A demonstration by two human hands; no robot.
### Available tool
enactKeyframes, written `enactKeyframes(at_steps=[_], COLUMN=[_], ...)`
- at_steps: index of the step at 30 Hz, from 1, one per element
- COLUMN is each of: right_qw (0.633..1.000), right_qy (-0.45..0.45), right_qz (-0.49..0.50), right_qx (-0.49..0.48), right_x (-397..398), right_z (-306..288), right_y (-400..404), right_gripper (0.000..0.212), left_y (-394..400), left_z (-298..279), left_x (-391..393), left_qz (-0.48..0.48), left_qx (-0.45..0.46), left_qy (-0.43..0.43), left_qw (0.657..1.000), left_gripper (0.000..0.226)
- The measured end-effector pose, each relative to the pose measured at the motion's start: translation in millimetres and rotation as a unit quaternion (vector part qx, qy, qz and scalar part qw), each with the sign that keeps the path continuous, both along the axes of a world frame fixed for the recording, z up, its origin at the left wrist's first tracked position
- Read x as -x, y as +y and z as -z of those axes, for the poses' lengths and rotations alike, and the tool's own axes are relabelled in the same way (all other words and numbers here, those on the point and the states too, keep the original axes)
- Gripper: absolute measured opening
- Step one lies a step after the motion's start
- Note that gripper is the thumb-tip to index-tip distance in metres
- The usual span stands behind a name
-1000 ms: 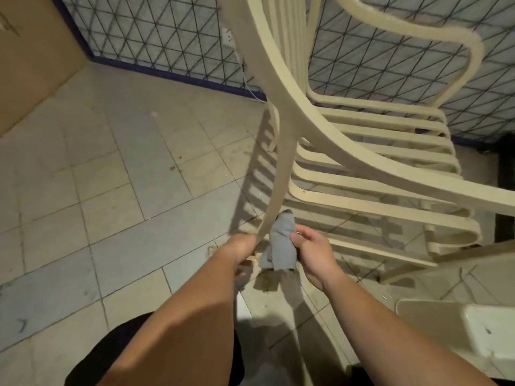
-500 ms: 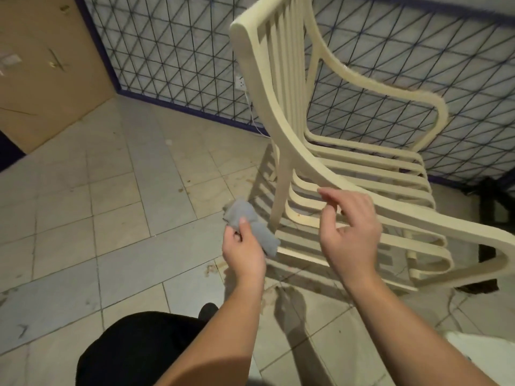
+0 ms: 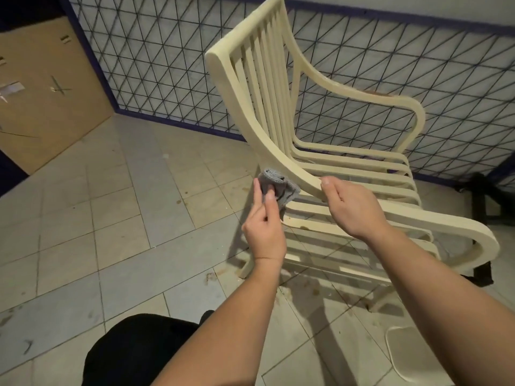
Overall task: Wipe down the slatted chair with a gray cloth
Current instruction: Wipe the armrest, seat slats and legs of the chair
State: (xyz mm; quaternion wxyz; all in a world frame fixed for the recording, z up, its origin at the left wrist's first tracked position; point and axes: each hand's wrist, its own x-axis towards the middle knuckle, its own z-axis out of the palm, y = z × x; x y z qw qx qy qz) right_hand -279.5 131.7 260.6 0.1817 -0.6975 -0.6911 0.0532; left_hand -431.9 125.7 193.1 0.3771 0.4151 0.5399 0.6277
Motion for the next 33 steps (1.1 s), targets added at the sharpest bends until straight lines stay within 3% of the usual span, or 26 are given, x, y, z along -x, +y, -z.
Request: enactKeyframes(at_steps=[3,9,11,16,21,26,31,33], right_qw=[1.0,1.0,1.0,1.0,0.999,1.0,1.0,1.0], right_qy=[-0.006,-0.001,-0.003,-0.003,-0.021,-0.017,-0.014,-0.02], right_qz=[-0.011,-0.011,-0.009,-0.01,-0.008,-0.005,-0.008,-0.009], right_qx=[-0.002,-0.011,-0.005,-0.007,-0.024,-0.022,-0.009,-0.011], right_x=[-2,-4,-4,-6,-5,-3,-4,-6], right_z=[0,3,5,6,8,7,7,9], right_y=[0,0,1,3,2,0,1,1], right_gripper=[0.04,0.039,0.039,0.037,0.041,0.043,0.043,0.042], left_y=[6,21,22,19,15,22,30,29], left_z=[-4,-28,-29,13,20,-17,-24,-17], left_x=[5,1,-2,4,3,3,15,16], left_qz=[-0.008,-0.064,-0.068,-0.023,-0.017,-0.034,-0.007,-0.024], left_qx=[0.048,0.06,0.066,0.12,0.179,0.109,0.033,0.01], left_qy=[-0.074,-0.081,-0.048,0.125,0.059,0.025,0.15,0.148], left_qw=[0.996,0.993,0.994,0.985,0.982,0.993,0.988,0.989], left_gripper=[0.007,0.026,0.036,0.042,0.037,0.037,0.043,0.037])
